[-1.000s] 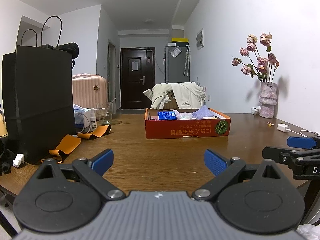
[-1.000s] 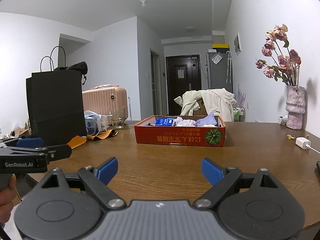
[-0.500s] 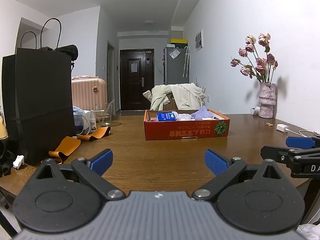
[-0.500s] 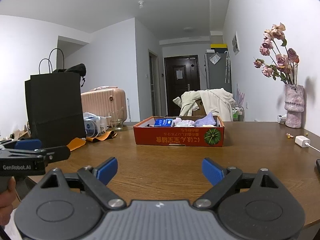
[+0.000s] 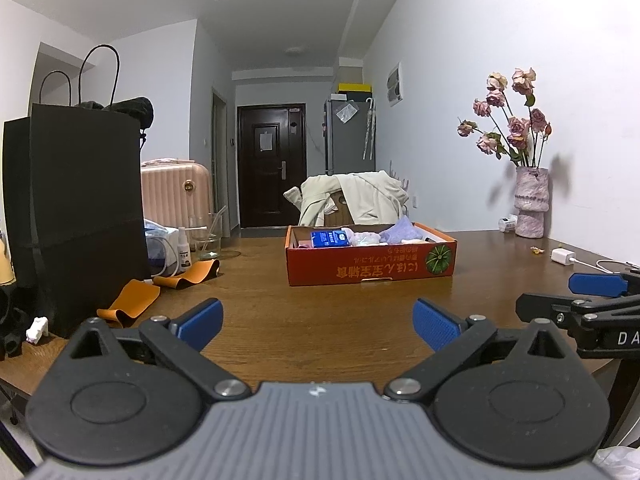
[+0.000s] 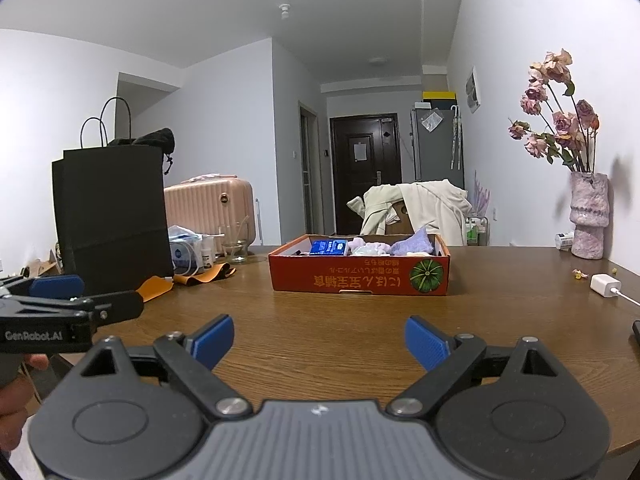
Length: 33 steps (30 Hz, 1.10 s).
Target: Organize soft objects
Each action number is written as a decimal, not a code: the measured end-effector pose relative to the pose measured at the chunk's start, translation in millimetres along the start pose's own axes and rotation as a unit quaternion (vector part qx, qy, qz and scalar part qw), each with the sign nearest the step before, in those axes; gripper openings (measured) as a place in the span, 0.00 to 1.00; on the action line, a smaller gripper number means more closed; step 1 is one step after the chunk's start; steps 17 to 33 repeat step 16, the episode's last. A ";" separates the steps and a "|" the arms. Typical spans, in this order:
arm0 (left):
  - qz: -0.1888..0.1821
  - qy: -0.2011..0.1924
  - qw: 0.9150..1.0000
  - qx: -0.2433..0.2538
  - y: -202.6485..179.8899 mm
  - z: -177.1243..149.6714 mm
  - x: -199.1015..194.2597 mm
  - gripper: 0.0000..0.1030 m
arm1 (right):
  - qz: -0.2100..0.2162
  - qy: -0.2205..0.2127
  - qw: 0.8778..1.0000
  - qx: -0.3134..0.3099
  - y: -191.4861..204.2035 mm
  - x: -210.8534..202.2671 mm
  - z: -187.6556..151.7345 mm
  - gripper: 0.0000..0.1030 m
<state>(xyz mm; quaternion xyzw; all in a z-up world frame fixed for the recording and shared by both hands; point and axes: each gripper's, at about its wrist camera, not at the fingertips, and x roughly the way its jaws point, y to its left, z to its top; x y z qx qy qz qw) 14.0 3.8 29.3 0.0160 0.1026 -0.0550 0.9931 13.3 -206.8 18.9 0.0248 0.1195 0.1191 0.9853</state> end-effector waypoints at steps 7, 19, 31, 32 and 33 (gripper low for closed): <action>0.002 -0.007 1.000 0.001 -1.3 -0.3 -0.7 1.00 | -0.003 -0.003 1.000 0.001 -0.2 -1.1 -0.3 0.91; 0.004 -0.013 1.000 -0.012 0.6 1.0 -1.0 1.00 | -0.003 -0.002 1.000 0.002 -0.8 -0.5 -0.3 0.93; 0.004 -0.013 1.000 -0.012 0.6 1.0 -1.0 1.00 | -0.003 -0.002 1.000 0.002 -0.8 -0.5 -0.3 0.93; 0.004 -0.013 1.000 -0.012 0.6 1.0 -1.0 1.00 | -0.003 -0.002 1.000 0.002 -0.8 -0.5 -0.3 0.93; 0.004 -0.013 1.000 -0.012 0.6 1.0 -1.0 1.00 | -0.003 -0.002 1.000 0.002 -0.8 -0.5 -0.3 0.93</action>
